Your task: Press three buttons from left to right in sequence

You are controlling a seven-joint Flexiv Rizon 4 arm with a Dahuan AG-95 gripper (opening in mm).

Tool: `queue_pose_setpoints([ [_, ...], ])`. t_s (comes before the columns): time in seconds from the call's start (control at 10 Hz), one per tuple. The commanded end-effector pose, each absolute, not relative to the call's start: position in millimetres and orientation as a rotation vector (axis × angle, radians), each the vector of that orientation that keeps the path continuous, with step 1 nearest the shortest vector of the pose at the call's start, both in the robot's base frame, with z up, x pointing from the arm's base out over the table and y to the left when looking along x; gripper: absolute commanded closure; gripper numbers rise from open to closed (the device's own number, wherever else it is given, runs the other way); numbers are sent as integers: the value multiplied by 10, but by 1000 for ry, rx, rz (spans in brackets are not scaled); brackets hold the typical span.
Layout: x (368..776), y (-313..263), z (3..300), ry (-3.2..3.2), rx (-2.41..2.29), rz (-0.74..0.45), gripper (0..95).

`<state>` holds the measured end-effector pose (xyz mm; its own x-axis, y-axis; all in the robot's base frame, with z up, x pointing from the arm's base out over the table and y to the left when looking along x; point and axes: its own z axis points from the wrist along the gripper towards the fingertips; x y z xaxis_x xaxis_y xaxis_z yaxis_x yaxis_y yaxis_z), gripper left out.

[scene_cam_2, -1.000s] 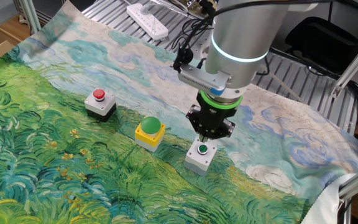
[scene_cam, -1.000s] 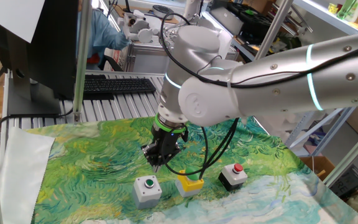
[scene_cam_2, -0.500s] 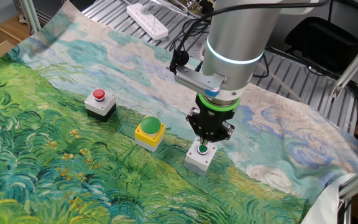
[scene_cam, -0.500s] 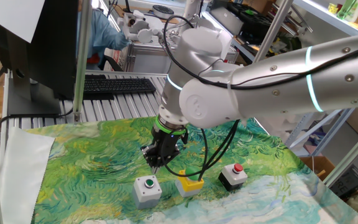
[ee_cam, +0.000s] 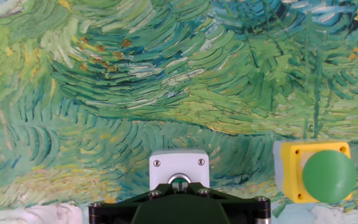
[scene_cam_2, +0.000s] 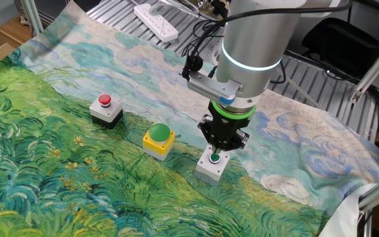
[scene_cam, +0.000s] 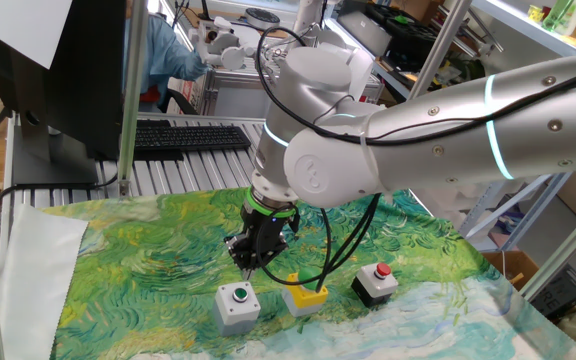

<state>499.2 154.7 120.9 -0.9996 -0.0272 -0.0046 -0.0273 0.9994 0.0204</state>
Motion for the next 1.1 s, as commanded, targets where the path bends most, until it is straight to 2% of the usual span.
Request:
queue_pose_setpoints([
  [0.1,5007,1561,1142,3134,-36,25,950],
  [1.1,4975,1565,939,3135,-30,-8,950],
])
